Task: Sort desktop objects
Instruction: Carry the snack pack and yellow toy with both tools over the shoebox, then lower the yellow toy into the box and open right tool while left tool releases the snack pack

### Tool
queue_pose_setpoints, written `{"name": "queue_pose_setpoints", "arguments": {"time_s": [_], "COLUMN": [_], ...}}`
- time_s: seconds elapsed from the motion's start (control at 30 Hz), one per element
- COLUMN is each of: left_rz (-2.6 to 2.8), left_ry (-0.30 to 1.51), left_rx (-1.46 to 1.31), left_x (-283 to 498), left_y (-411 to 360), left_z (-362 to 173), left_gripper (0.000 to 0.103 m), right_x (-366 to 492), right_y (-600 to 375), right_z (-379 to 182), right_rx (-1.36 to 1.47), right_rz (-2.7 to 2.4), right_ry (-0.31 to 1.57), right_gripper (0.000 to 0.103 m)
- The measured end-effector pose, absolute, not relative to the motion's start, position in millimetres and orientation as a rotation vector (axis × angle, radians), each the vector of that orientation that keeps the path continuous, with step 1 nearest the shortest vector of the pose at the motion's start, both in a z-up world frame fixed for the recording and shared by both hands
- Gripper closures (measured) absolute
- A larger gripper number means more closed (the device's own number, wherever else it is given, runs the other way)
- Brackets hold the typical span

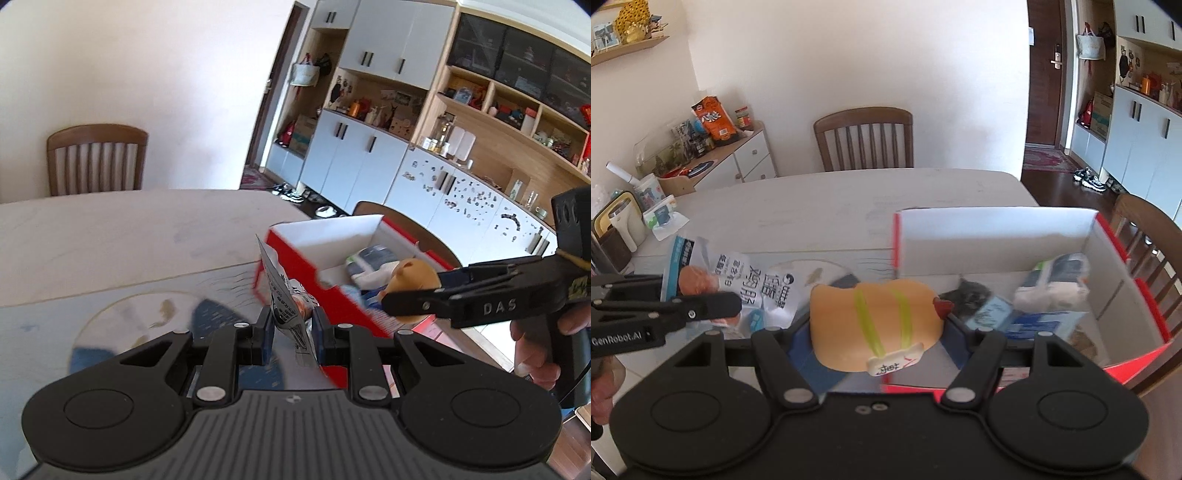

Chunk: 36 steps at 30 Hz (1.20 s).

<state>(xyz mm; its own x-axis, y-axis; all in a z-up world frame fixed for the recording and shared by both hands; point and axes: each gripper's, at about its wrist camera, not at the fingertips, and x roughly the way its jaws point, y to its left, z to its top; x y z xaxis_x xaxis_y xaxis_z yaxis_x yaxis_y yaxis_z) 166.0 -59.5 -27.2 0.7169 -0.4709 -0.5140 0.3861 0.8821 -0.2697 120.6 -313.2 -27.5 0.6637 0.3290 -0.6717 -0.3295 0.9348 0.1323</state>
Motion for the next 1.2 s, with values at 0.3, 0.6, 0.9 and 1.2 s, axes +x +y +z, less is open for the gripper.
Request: {"name": "queue_pose_setpoints", "arguments": {"time_s": [0.3, 0.6, 0.9, 1.2], "left_rz": [-0.540, -0.552, -0.533, -0.530], "left_ry": [0.573, 0.630, 0.675, 0.740], "left_rx": [-0.092, -0.067, -0.032, -0.044], "left_x": [201.0, 250.4, 277.0, 304.2], "left_y": [-130.3, -180.8, -204.7, -218.8], "left_z": [-10.8, -20.5, -38.6, -52.2], "left_gripper": [0.083, 0.083, 0.083, 0.083], "right_x": [129.3, 148.0, 166.6, 181.6], "right_y": [-360.3, -379.0, -386.1, -386.7], "right_z": [-34.8, -46.2, -54.0, -62.1], "right_rx": [-0.038, -0.076, -0.133, -0.185], "right_rz": [0.366, 0.379, 0.401, 0.420], "right_ry": [0.780, 0.820, 0.843, 0.857], "right_gripper": [0.034, 0.034, 0.034, 0.034]}}
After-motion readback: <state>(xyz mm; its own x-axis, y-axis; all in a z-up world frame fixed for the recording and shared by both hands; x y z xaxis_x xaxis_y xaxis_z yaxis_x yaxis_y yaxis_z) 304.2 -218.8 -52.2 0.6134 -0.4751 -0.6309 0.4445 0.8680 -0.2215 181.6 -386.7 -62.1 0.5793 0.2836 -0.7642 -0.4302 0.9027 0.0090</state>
